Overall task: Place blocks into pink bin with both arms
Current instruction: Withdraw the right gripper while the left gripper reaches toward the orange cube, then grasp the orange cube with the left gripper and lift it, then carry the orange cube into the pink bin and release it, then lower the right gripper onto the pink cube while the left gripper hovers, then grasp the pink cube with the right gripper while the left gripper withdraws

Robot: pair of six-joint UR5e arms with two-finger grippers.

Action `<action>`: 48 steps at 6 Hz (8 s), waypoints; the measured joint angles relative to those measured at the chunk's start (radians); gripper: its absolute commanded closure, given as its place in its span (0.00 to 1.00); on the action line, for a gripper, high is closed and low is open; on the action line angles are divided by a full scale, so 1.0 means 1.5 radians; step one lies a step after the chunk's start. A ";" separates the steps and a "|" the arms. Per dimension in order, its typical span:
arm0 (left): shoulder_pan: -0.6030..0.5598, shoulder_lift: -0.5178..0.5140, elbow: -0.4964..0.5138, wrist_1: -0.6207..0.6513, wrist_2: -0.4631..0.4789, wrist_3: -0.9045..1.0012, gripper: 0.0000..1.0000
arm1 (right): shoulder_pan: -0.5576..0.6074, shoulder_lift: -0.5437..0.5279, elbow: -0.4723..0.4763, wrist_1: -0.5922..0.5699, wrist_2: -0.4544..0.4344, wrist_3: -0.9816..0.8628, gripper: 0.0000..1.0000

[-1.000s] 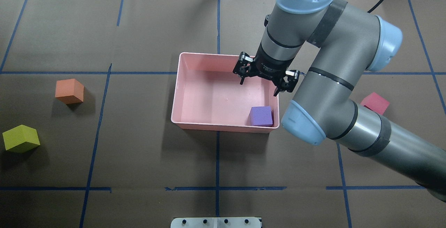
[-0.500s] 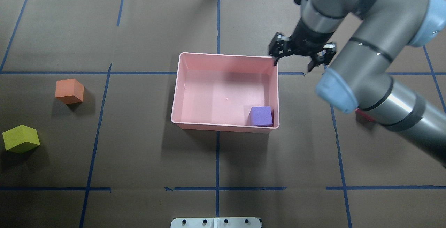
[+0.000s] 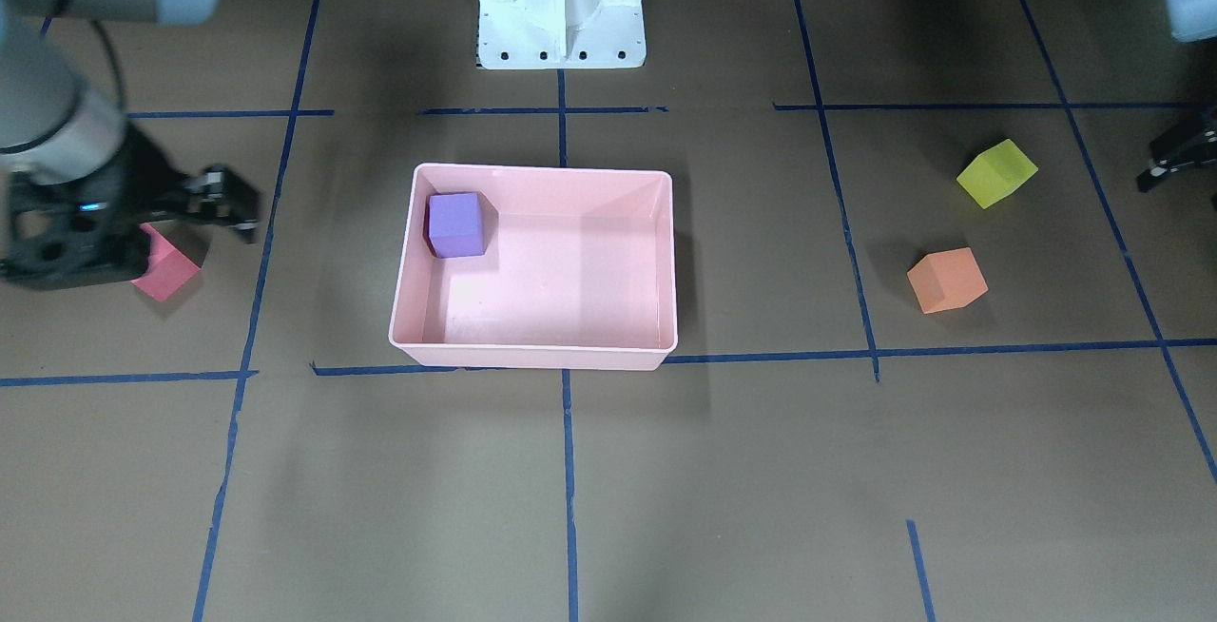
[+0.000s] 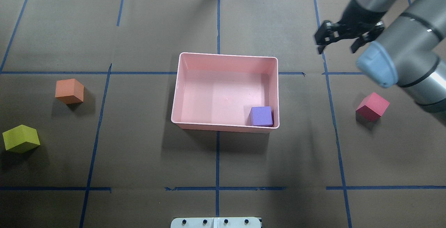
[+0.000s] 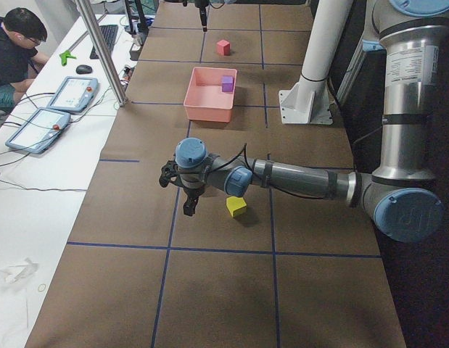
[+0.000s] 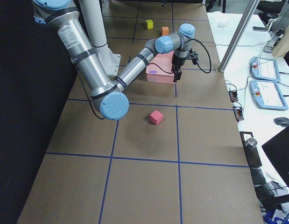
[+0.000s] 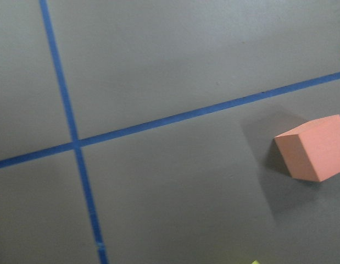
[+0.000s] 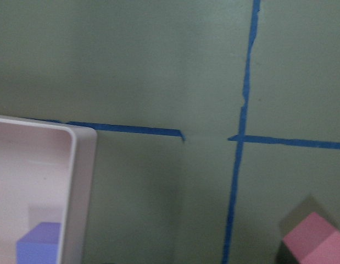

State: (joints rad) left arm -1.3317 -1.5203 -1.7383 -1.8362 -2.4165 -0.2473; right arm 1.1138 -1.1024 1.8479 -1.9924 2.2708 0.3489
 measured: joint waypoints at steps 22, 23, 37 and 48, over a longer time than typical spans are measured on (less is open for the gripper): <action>0.493 -0.577 0.013 0.262 0.326 -0.718 0.01 | 0.248 -0.250 -0.019 0.015 0.043 -0.511 0.00; 0.519 -0.622 0.053 0.262 0.355 -0.755 0.00 | 0.233 -0.250 -0.017 0.039 0.046 -0.460 0.00; 0.527 -0.522 -0.043 0.268 0.382 -0.658 0.00 | -0.139 -0.253 -0.102 0.339 -0.046 -0.328 0.14; 0.238 -0.252 -0.119 0.265 0.155 -0.054 0.00 | -0.200 0.087 -0.047 0.195 0.001 0.385 0.30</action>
State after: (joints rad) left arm -0.9749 -1.8988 -1.9173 -1.4394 -2.1844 -0.3289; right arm 0.8137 -0.9725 1.7770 -1.7004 2.2730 0.9271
